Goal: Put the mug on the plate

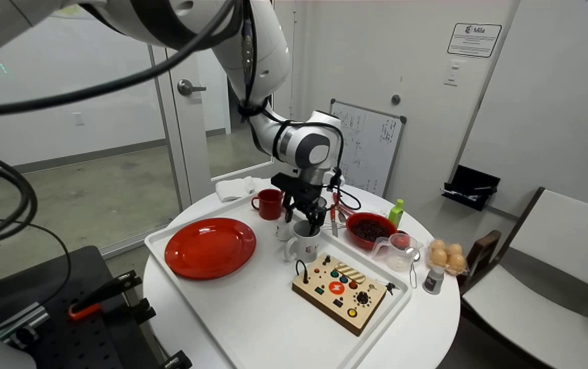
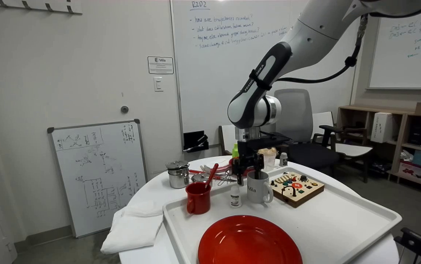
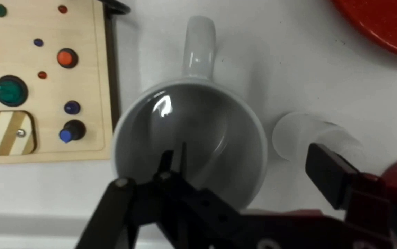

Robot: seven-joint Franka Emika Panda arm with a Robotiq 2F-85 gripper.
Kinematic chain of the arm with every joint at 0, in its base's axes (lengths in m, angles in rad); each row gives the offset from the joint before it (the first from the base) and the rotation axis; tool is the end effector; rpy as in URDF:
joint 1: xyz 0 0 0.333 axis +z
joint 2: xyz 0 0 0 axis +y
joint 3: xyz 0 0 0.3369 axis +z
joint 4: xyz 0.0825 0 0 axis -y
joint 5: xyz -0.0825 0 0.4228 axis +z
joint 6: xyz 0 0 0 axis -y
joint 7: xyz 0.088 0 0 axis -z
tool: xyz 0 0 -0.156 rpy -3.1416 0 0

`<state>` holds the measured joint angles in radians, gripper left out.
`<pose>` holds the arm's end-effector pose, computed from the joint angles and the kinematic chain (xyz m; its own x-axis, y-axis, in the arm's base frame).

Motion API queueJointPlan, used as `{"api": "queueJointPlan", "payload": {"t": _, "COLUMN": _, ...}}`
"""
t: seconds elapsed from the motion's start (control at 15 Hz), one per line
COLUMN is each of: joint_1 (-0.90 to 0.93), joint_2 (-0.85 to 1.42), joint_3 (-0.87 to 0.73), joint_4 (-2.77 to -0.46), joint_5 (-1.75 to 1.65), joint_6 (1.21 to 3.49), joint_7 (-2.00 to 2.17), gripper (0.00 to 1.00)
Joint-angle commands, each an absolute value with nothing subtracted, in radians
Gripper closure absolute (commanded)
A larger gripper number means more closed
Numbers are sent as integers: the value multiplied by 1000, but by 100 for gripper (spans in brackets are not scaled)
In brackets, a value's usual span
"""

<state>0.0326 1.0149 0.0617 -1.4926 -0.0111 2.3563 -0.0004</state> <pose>0.7078 0.0641 -0.0174 0.9855 0.0805 -0.1492 0.0744 -0.9962 -0.0459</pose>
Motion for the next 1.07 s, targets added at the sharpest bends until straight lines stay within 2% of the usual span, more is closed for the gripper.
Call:
{"api": "queueJointPlan", "payload": {"t": 0.0, "joint_1": 37, "joint_2": 1082, "joint_3": 60, "joint_4": -1391, "joint_5": 16, "joint_6": 2294, "joint_7": 16, "gripper": 42}}
{"api": "queueJointPlan", "payload": {"t": 0.27, "joint_1": 38, "joint_2": 1110, "joint_3": 58, "joint_4": -1350, "joint_5": 22, "joint_6": 2276, "joint_7": 27, "gripper": 73}}
{"api": "queueJointPlan", "payload": {"t": 0.4, "joint_1": 39, "joint_2": 1121, "joint_3": 57, "joint_4": -1334, "joint_5": 23, "joint_6": 2268, "joint_7": 35, "gripper": 87}}
{"api": "queueJointPlan", "payload": {"t": 0.47, "joint_1": 38, "joint_2": 1125, "joint_3": 57, "joint_4": -1327, "joint_5": 24, "joint_6": 2260, "joint_7": 38, "gripper": 90}}
{"api": "queueJointPlan", "payload": {"t": 0.6, "joint_1": 37, "joint_2": 1133, "joint_3": 55, "joint_4": -1315, "joint_5": 25, "joint_6": 2247, "joint_7": 44, "gripper": 95}}
{"api": "queueJointPlan", "payload": {"t": 0.73, "joint_1": 34, "joint_2": 1137, "joint_3": 56, "joint_4": -1303, "joint_5": 28, "joint_6": 2230, "joint_7": 50, "gripper": 90}}
{"api": "queueJointPlan", "payload": {"t": 1.0, "joint_1": -30, "joint_2": 1162, "joint_3": 121, "joint_4": -1270, "joint_5": 75, "joint_6": 2189, "joint_7": -54, "gripper": 91}}
